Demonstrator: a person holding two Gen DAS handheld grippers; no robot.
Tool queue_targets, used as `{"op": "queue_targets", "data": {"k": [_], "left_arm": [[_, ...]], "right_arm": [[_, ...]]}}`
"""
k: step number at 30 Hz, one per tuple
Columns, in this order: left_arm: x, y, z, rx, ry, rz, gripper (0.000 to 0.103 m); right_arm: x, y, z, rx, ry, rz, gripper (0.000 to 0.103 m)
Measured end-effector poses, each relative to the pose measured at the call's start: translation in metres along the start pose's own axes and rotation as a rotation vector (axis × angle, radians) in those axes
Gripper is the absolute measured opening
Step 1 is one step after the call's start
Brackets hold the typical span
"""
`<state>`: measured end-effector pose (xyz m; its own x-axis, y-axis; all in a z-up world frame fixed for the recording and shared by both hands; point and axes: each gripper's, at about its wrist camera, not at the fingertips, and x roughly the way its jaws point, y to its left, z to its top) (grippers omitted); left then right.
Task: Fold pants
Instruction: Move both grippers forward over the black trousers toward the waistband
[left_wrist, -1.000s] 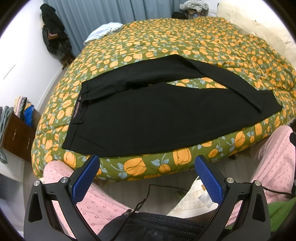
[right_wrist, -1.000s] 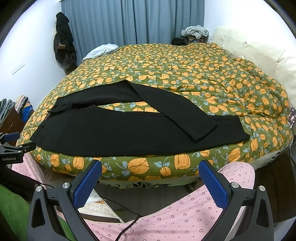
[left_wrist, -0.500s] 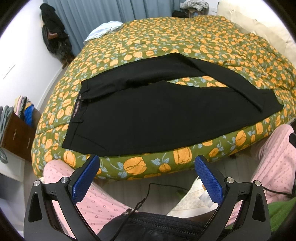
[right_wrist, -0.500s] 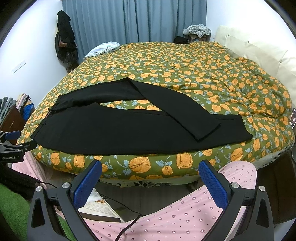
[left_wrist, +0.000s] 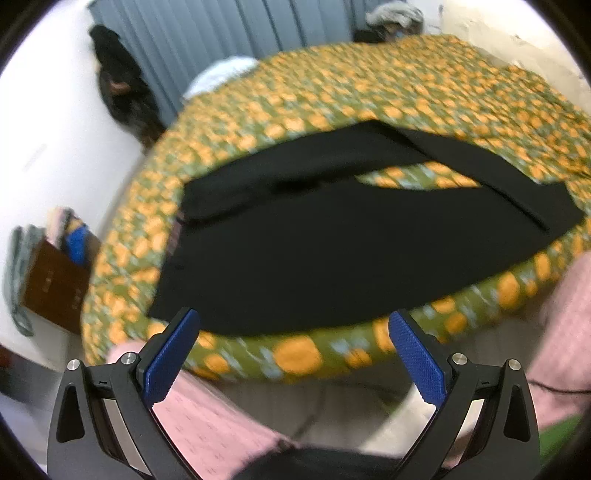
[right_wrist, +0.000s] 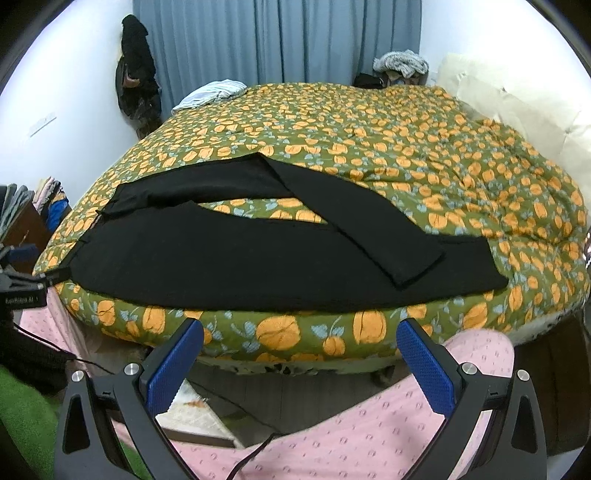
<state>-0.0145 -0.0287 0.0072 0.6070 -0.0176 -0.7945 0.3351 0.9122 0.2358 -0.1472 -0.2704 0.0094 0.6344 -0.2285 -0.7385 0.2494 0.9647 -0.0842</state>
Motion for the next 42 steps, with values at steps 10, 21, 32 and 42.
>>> {"op": "queue_targets", "data": {"k": [10,21,32,42], "left_arm": [[-0.037,0.008,0.042,-0.049,-0.241,0.01,0.102],[-0.038,0.017,0.048,-0.193,-0.254,-0.119,0.102],[-0.037,0.036,0.055,-0.346,-0.322,-0.234,0.102],[-0.021,0.027,0.051,-0.348,-0.252,-0.258,0.102]], "right_arm": [[-0.009,0.002,0.053,-0.043,-0.203,-0.004,0.103],[0.005,0.005,0.047,-0.018,-0.187,0.06,0.103],[0.001,-0.002,0.047,0.028,-0.249,0.088,0.103],[0.0,0.006,0.043,-0.038,-0.288,0.07,0.103]]}}
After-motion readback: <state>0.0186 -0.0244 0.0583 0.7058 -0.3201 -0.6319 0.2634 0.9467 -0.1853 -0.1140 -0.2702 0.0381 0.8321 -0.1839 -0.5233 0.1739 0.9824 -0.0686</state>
